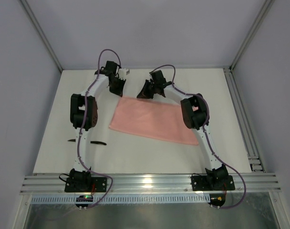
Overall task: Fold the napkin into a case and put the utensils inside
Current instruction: Smooth out the rectangle-folded napkin at the center of the board.
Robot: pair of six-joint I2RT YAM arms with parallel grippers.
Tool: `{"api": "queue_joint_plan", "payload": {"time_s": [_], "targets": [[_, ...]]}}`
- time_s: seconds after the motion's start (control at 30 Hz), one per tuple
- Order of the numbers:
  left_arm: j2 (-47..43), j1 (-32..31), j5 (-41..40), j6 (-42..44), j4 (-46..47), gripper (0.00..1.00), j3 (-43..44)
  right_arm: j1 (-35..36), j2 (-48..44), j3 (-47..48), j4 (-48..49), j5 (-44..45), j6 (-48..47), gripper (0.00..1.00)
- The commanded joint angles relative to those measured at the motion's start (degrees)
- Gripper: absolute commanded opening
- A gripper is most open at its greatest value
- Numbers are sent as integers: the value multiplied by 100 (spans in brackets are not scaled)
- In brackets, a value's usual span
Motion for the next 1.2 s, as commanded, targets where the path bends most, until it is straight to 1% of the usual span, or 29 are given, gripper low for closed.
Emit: {"api": "queue_joint_plan", "payload": {"time_s": [0.0,0.27,0.63,0.93,1.0,1.17], "targets": [[-345,-8,288,26,140,0,342,61,151,173,-149,-28,-92,4],[-283,-8,200,17,271,0,377,70,177,235,-193,-28,-92,4],[121,-8,-46,8,509,0,562,70,195,331,-298,-37,-189,4],[288,-8,-151,35,561,0,527,52,37,542,-509,323,-514,4],[323,-8,-178,17,605,0,536,26,-33,560,-579,454,-540,11],[367,-8,-195,-9,667,0,536,-18,-297,490,-501,1297,-584,29]]}}
